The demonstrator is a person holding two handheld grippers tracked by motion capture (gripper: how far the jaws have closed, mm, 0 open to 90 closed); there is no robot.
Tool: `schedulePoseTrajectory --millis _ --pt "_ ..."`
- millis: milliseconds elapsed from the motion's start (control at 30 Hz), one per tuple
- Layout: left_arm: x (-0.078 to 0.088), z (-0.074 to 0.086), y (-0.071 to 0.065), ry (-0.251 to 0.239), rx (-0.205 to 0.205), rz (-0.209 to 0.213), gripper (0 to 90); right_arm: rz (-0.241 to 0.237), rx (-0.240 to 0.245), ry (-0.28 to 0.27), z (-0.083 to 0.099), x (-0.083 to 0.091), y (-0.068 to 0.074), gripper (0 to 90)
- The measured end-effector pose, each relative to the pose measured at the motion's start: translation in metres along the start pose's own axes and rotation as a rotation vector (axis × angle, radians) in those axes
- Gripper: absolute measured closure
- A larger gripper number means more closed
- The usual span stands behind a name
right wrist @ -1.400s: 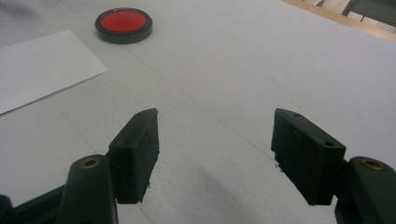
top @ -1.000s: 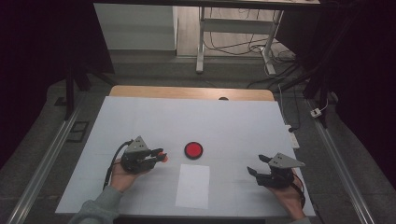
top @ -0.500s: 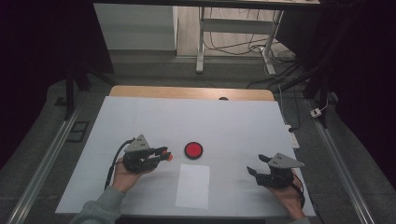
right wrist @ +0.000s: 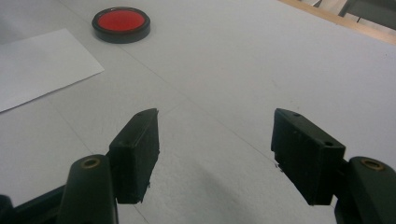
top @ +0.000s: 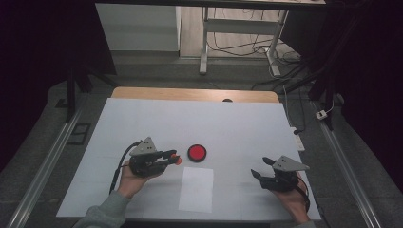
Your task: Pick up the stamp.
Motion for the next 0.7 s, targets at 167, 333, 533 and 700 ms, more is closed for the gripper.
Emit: schedulePoseTrajectory --millis 167,333,533,700 --pt "-0.004 -0.002 -0.005 -0.004 0.003 0.026 72.3 0.003 0.002 0.000 0.000 0.000 0.000 31.9" --pt "-0.010 -0.004 -0.009 -0.001 -0.001 0.040 72.3 0.002 0.002 -0.005 0.000 0.000 0.001 32.0" --pt "-0.017 -0.004 -0.013 0.006 -0.002 0.050 72.3 0.005 0.007 -0.005 0.000 0.000 0.001 32.0" --pt "-0.022 -0.004 -0.015 0.009 -0.003 0.057 72.3 0.003 0.008 -0.011 -0.001 0.000 0.001 32.1"
Point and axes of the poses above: each handheld gripper's, and its own axes: x roughly backward along the jaws, z roughly out of its underside, y roughly to its left, the point moved 1 cm from there along -x, roughly forward along the jaws, and after that the axes turned 13 degrees about -y, right-handed, at the moved point
